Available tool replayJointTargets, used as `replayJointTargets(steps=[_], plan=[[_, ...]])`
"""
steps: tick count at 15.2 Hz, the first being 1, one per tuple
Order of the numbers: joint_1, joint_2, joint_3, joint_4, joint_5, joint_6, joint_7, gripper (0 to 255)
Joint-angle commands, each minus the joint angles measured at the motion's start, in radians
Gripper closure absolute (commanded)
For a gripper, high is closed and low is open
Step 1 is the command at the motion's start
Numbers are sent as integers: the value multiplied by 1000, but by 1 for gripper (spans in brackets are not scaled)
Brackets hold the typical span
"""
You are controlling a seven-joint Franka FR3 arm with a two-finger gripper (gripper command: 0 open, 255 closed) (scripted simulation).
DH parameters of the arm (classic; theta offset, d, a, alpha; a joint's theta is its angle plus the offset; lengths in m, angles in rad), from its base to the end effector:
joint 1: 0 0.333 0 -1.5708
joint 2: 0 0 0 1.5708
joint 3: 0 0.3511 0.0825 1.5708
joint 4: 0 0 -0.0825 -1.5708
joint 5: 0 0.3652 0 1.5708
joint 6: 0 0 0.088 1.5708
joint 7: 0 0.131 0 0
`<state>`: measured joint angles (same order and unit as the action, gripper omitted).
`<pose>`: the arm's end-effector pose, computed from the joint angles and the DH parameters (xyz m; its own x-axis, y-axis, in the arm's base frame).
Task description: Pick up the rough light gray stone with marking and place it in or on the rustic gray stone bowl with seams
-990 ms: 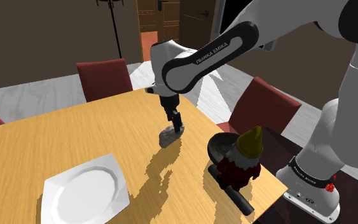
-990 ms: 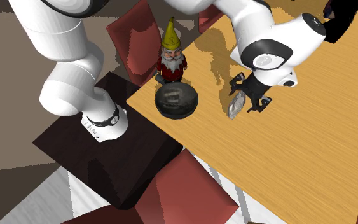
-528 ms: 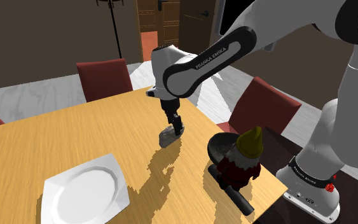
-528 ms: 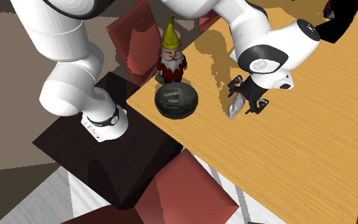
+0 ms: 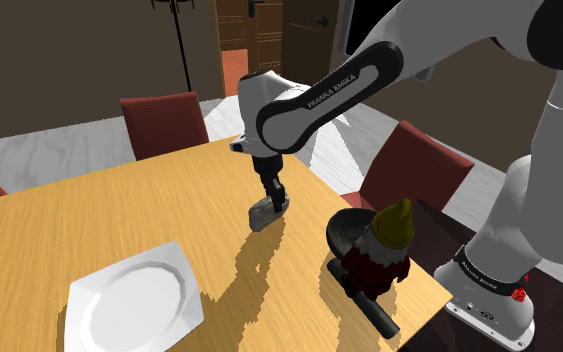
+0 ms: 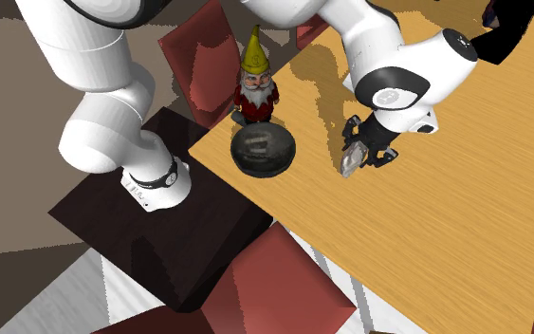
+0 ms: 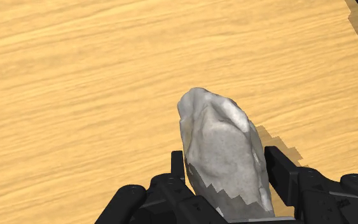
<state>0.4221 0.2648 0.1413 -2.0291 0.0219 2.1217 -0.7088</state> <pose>0.4776 0.3004 0.3278 0.3001 0.9493 -0.0938 0.9382 -0.3115 -0.1506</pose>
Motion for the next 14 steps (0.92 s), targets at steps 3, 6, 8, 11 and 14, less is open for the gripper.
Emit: replayJointTargets(steps=[3, 6, 8, 11, 14], plan=[[0, 0, 0, 0, 0, 0, 0, 255], [-1, -15, 1, 8, 2, -23, -1, 255], [-1, -30, 1, 16, 4, -47, -1, 255], [-2, -51, 2, 32, 7, -83, -1, 255], [-3, -71, 3, 49, 9, -119, -2, 255]])
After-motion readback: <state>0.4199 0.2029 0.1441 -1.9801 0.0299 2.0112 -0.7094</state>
